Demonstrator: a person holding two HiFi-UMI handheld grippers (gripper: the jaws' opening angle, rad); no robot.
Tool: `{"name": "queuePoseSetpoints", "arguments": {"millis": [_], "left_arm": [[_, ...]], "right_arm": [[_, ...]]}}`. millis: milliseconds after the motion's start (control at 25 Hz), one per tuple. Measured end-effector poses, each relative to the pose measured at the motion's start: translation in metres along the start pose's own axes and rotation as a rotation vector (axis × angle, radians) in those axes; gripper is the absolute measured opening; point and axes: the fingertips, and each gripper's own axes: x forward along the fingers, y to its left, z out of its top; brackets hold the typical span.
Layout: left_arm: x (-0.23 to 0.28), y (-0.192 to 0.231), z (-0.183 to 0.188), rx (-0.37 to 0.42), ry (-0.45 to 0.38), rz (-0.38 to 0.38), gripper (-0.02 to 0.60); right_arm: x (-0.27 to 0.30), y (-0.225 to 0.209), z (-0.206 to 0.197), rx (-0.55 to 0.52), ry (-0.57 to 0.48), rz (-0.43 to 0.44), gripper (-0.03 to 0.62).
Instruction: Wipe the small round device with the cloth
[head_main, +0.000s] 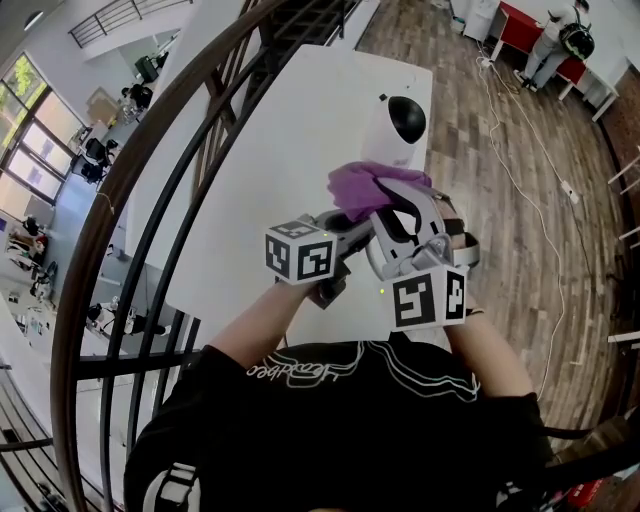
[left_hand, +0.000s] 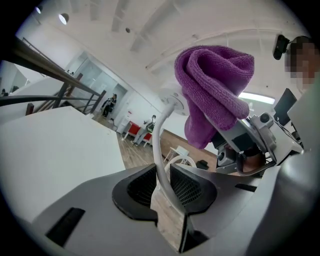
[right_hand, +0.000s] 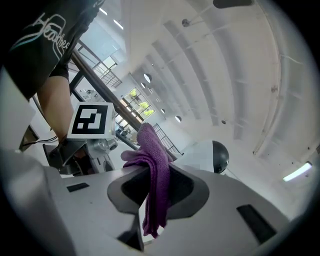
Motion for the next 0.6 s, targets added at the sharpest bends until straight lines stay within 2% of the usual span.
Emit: {"name": "queuePoseSetpoints", "arguments": {"millis": [360, 600], "left_arm": [[0.0, -0.004, 0.002, 0.006, -0.012, -0.011, 0.087], [-0.002, -0.004, -0.001, -0.003, -0.012, 0.002, 0.087]], "right_arm": [[0.004, 0.016, -0.023, 0.056, 0.051, 0.093, 0.066], [-0.01, 0.018, -0.016, 0.038, 0.007, 0.124, 0.066]]}}
